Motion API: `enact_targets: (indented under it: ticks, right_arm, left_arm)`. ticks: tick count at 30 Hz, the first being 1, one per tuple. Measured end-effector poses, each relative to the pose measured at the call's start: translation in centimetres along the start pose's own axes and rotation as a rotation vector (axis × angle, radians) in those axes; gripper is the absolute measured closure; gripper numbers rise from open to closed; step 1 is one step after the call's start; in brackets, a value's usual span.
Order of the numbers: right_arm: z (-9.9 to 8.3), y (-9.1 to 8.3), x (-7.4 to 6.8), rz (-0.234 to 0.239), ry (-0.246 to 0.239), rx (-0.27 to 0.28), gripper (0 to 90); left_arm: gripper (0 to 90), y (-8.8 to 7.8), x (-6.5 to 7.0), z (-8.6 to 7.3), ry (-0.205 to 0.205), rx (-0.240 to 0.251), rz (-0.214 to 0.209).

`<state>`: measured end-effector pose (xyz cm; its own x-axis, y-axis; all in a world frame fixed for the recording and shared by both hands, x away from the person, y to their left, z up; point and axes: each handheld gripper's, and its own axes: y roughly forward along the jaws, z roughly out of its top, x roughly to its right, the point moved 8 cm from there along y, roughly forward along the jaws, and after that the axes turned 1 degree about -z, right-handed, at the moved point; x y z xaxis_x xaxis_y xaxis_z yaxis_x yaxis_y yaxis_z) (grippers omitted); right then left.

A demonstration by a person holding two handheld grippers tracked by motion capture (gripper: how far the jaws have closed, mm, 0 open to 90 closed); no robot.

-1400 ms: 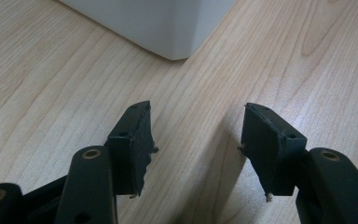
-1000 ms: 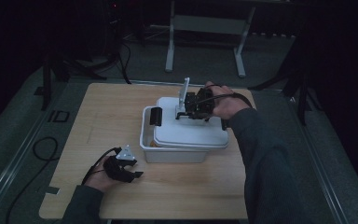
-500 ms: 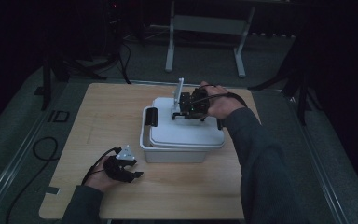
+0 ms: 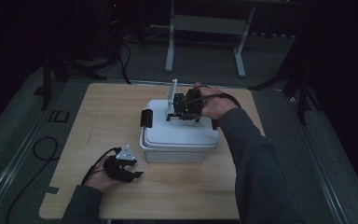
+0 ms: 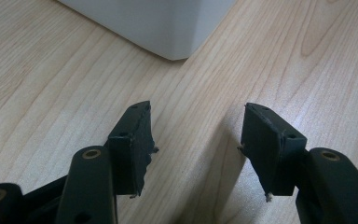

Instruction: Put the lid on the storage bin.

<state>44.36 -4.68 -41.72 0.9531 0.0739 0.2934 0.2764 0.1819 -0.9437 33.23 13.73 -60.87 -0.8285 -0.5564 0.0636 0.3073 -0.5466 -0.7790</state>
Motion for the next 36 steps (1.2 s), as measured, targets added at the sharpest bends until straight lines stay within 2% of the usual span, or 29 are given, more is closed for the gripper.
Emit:
enact_targets:
  ticks: [17,36]
  right_arm:
    - [1.2,0.7,0.1,0.004,-0.01,0.021,84.5]
    - [1.8,1.5,-0.1,0.008,-0.019,0.007,84.4]
  left_arm:
    - [43.3,0.0,0.0,0.0,0.002,0.007,-0.001]
    - [43.3,0.1,0.0,0.0,0.005,0.007,0.0]
